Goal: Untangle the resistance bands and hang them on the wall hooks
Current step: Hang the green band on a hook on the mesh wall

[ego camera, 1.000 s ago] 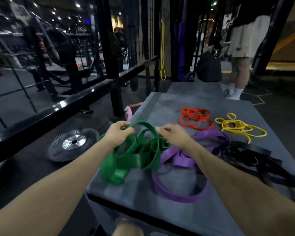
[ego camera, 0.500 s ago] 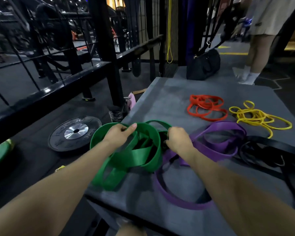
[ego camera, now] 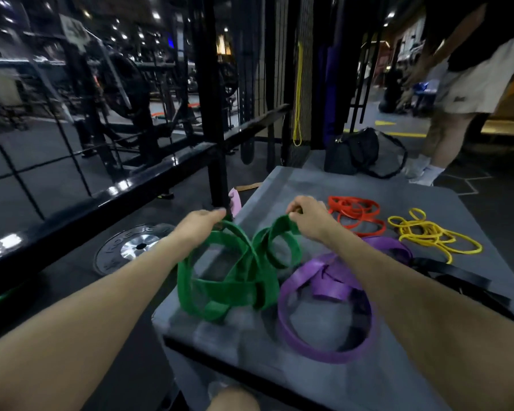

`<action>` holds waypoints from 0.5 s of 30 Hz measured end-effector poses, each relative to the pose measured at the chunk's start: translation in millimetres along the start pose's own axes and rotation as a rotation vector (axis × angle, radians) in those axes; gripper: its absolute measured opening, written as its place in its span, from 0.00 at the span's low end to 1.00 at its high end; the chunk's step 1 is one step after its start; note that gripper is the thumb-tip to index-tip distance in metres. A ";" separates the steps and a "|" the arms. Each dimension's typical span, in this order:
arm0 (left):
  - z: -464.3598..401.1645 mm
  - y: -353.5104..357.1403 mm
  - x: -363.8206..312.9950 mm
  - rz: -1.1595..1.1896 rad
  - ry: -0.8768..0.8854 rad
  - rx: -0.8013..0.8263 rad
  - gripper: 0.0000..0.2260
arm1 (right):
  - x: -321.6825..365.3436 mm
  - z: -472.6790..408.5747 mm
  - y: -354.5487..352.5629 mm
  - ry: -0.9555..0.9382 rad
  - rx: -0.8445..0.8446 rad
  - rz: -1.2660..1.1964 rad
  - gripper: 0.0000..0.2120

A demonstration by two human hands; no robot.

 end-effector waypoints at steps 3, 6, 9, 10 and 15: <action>22.5 -0.6 -11.1 -0.331 0.091 0.061 0.12 | 25.5 5.8 -23.8 -0.034 0.025 -0.032 0.10; 40.6 1.5 -19.3 -0.494 0.153 0.052 0.08 | 41.9 8.0 -39.3 -0.051 0.012 -0.101 0.09; 54.1 13.4 -31.5 -0.395 0.237 0.134 0.18 | 51.8 8.3 -42.5 -0.095 0.017 -0.110 0.07; 58.7 17.7 -36.6 -0.285 0.267 0.181 0.21 | 52.7 8.4 -42.8 -0.103 0.011 -0.111 0.08; 61.3 41.3 -55.5 0.099 0.283 0.420 0.18 | 42.2 3.6 -47.2 -0.093 -0.033 -0.217 0.15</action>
Point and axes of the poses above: each hand's wrist, its own z-axis away from the middle knuckle, its own y-axis out of the palm, x = y × z, the point moved 4 cm from there along -z, towards the middle knuckle, and after that the axes turned 13 degrees about -y, right-handed, at the moved point
